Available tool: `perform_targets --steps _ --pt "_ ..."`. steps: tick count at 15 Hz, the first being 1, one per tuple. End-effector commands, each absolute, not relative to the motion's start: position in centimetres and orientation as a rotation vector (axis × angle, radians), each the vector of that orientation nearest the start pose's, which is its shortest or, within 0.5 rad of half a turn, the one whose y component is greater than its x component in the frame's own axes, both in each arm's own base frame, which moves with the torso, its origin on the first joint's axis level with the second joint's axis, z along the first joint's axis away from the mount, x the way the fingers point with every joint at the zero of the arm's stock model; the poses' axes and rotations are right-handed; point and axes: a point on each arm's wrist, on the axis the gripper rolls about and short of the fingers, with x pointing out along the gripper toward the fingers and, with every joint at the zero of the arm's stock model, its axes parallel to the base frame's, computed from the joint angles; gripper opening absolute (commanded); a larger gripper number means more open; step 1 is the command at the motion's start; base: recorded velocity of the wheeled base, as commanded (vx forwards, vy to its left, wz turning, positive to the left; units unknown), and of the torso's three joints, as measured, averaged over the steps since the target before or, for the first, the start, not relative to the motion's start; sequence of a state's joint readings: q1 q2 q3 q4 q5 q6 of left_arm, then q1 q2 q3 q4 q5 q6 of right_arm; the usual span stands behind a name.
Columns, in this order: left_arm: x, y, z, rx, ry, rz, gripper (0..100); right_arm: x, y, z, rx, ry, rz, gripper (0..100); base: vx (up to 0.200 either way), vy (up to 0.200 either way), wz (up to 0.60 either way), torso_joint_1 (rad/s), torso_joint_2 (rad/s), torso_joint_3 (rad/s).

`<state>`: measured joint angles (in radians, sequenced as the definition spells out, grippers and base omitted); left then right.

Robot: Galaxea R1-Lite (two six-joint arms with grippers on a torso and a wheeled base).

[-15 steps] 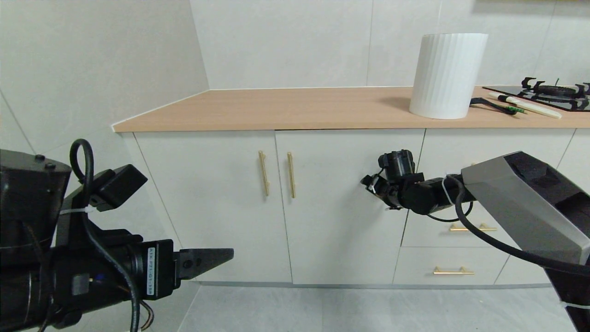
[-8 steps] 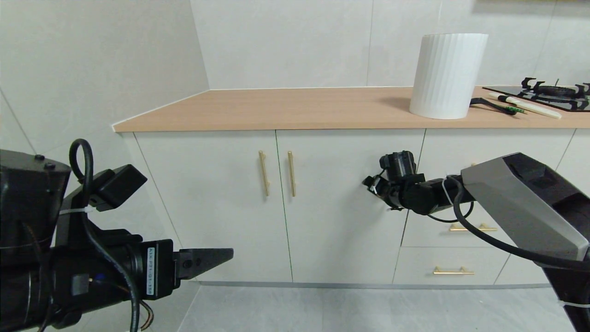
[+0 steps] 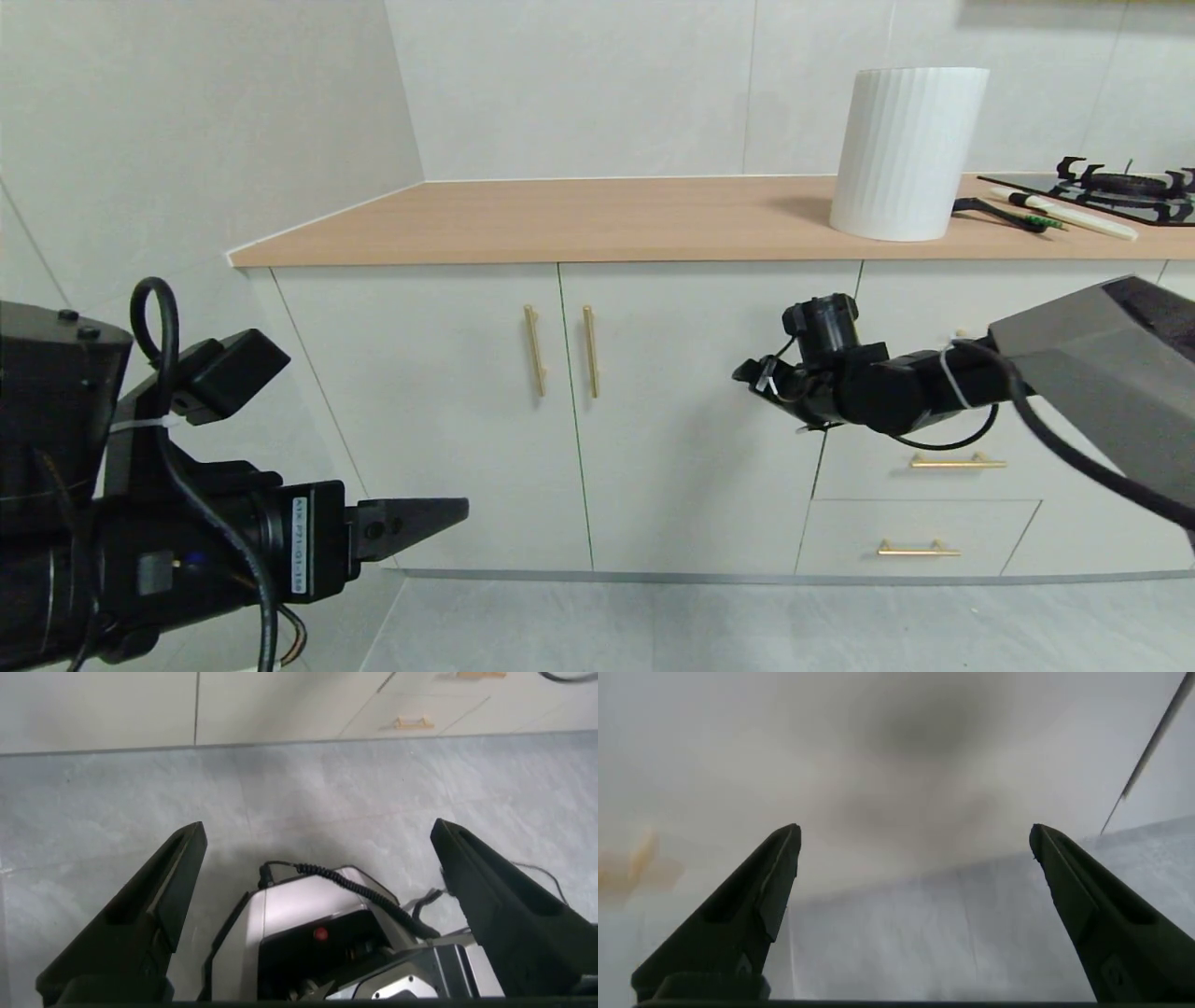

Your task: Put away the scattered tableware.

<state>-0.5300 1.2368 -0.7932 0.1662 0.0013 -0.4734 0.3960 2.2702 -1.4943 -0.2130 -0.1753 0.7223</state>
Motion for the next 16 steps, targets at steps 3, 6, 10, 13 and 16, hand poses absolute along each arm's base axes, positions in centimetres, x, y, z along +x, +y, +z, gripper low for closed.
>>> perform_targets --steps 3,6,10,13,16 --pt "14.0 -8.0 23.0 -0.310 0.632 -0.370 100 29.8 16.0 19.5 0.438 0.551 0.255 100 0.000 0.000 0.00 0.000 0.00 0.000" --pt "11.8 -6.8 24.3 -0.344 0.543 -0.393 100 22.9 13.4 22.9 0.412 0.456 0.322 100 0.000 0.000 0.00 0.000 0.00 0.000" --pt "5.7 -2.9 25.0 -0.399 0.335 -0.402 100 14.0 8.0 24.7 0.316 0.271 0.356 100 0.000 0.000 0.00 0.000 0.00 0.000" --pt "1.7 -0.7 23.7 -0.393 0.213 -0.366 100 7.4 3.7 23.6 0.219 0.103 0.314 100 0.000 0.000 0.00 0.000 0.00 0.000" --pt "-1.9 0.7 21.7 -0.260 0.093 -0.330 100 3.0 0.4 21.2 0.121 -0.009 0.080 100 0.000 0.000 0.00 0.000 0.00 0.000"
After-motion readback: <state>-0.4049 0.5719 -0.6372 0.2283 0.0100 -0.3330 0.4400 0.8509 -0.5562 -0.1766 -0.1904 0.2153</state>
